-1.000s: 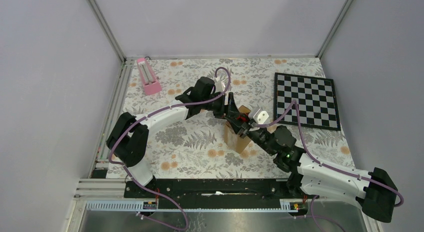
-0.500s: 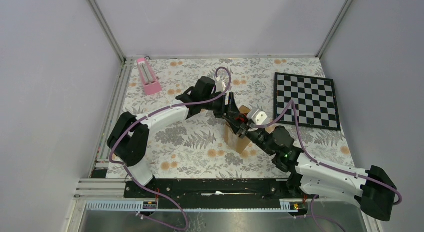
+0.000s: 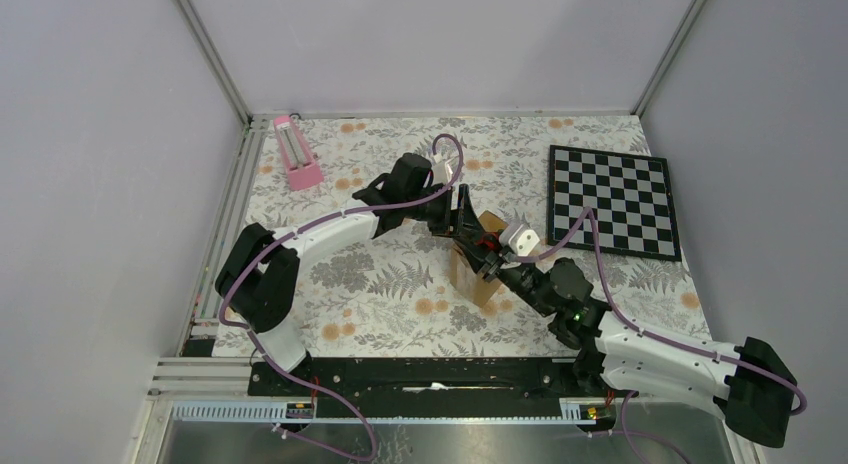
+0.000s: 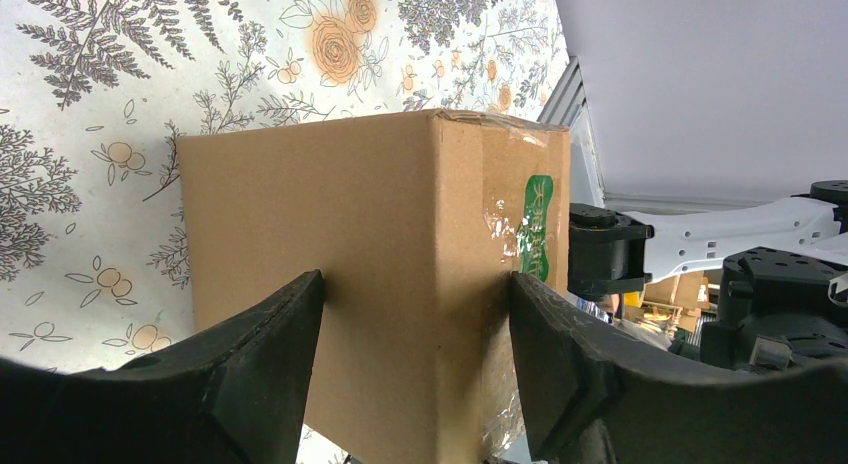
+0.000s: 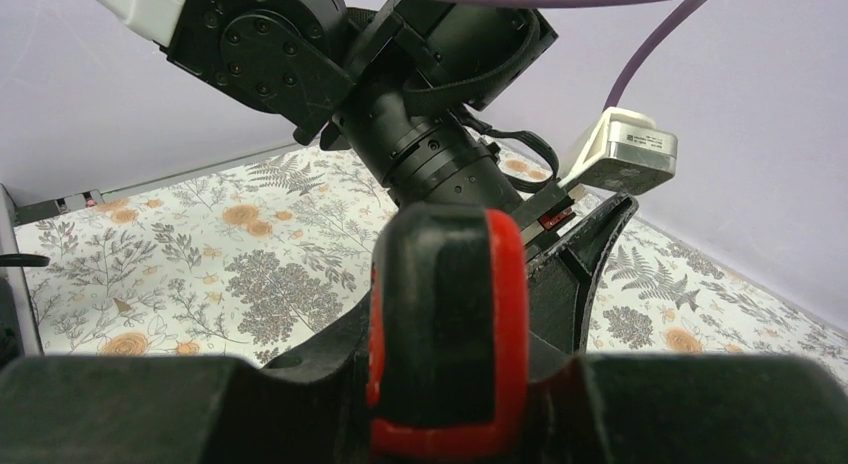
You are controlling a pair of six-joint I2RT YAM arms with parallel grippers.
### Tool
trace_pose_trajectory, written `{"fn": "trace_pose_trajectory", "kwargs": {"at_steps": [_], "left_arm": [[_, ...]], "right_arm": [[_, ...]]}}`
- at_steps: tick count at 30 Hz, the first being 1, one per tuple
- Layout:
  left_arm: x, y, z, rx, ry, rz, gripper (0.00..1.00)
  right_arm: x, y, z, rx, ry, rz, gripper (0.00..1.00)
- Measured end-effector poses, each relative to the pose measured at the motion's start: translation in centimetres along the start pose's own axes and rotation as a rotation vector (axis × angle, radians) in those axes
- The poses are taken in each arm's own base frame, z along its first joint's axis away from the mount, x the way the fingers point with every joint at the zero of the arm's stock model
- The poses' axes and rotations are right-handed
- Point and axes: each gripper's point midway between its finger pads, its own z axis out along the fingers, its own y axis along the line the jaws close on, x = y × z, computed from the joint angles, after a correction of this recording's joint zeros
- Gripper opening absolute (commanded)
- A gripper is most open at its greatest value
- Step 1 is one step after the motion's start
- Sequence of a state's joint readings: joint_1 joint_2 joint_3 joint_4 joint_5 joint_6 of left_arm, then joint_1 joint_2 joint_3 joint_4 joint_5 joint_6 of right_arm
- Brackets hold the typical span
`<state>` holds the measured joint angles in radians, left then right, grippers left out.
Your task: Unpack the express box
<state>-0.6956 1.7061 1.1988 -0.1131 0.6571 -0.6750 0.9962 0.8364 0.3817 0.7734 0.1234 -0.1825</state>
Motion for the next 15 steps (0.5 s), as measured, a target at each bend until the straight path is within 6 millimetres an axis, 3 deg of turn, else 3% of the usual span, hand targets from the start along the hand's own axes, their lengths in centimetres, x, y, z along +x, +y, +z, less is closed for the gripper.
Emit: {"fn": "trace_pose_trajectory", "kwargs": {"at_steps": [15], "left_arm": [[-0.1, 0.0, 0.1, 0.002, 0.003, -0.004, 0.62]], "right_arm": [[1.8, -0.2, -0.6, 0.027, 0.014, 0.023, 0.00]]}}
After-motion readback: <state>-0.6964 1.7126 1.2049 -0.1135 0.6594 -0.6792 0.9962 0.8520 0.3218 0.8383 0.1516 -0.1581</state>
